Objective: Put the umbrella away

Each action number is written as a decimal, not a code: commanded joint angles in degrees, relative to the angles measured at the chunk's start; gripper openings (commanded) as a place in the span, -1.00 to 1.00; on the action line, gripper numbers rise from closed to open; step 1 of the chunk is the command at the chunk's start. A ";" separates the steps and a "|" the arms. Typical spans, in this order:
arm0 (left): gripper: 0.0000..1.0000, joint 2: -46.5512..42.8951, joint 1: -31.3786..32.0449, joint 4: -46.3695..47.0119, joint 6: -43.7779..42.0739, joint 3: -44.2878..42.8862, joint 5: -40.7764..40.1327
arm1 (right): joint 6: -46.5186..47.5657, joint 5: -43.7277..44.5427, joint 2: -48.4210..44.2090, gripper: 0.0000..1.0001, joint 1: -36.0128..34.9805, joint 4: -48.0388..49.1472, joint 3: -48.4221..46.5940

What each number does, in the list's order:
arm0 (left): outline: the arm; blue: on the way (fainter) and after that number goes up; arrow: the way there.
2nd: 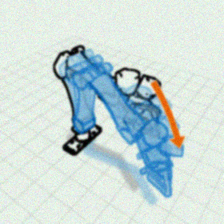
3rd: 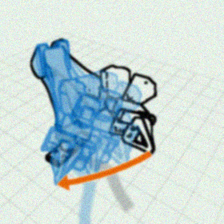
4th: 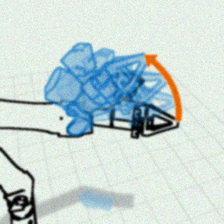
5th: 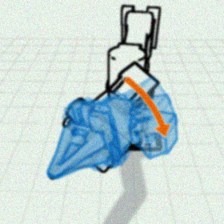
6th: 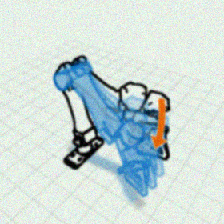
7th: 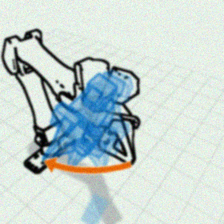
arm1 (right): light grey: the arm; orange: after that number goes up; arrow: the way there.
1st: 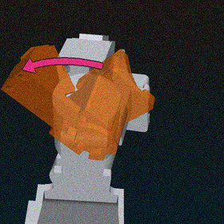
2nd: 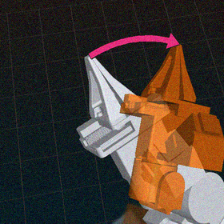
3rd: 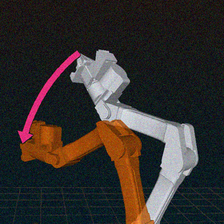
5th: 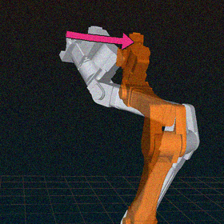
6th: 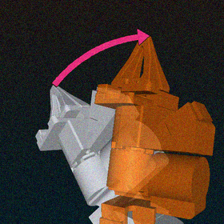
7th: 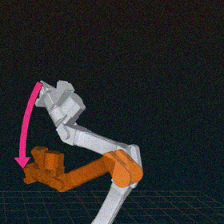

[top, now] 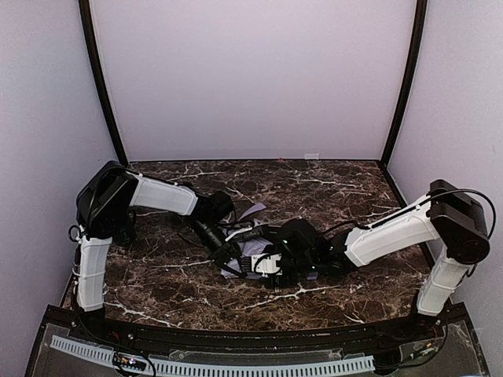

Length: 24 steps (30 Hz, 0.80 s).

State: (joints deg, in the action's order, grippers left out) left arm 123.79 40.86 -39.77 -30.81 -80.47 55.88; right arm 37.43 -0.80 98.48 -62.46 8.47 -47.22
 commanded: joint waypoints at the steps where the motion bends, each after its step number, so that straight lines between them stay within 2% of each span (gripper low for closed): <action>1: -1.00 4.97 0.19 -7.77 1.98 2.57 -3.64 | -0.04 0.79 2.94 -0.02 -0.50 0.41 -1.41; 6: -1.00 4.98 -0.19 -8.30 1.04 1.56 0.25 | -2.71 1.61 4.63 -0.34 -0.44 -2.26 -1.87; 7: -0.94 4.80 -0.31 -8.20 1.13 1.21 0.68 | -3.23 1.84 4.94 -0.45 -0.40 -3.41 -2.23; 8: -0.76 4.46 -0.46 -7.89 1.61 0.84 0.63 | -3.87 1.79 5.19 -0.57 -0.34 -4.68 -2.52; 9: -0.46 3.73 -0.58 -7.31 2.00 0.62 0.16 | -4.62 1.47 5.25 -0.66 -0.19 -5.88 -2.73; 10: -0.21 2.28 -0.79 -5.60 2.70 0.81 -0.74 | -5.31 0.73 5.08 -0.71 -0.01 -6.97 -2.85; 11: -0.06 0.44 -1.13 -4.00 3.38 1.57 -1.44 | -6.14 -0.89 4.89 -0.75 0.32 -8.39 -3.06; 13: 0.12 -4.97 -1.81 0.97 4.97 3.56 -3.44 | -8.03 -3.42 4.66 -0.82 1.08 -11.77 -3.64; 16: 0.32 -15.58 -2.55 13.23 8.65 9.20 -8.69 | -11.04 -7.89 4.82 -0.90 2.29 -17.09 -4.80; 19: 0.45 -26.63 -2.71 25.42 9.77 16.63 -12.85 | -13.99 -12.99 6.20 -0.95 3.87 -23.24 -6.97; 24: 0.43 -37.78 -2.69 39.09 8.32 28.19 -18.87 | -17.79 -17.95 9.61 -0.98 5.58 -29.84 -9.83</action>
State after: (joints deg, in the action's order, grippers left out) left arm 92.51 38.35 -14.70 -22.41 -58.65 43.11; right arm 25.43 -11.75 103.20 -58.06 -5.63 -57.25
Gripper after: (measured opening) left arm 0.716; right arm 0.366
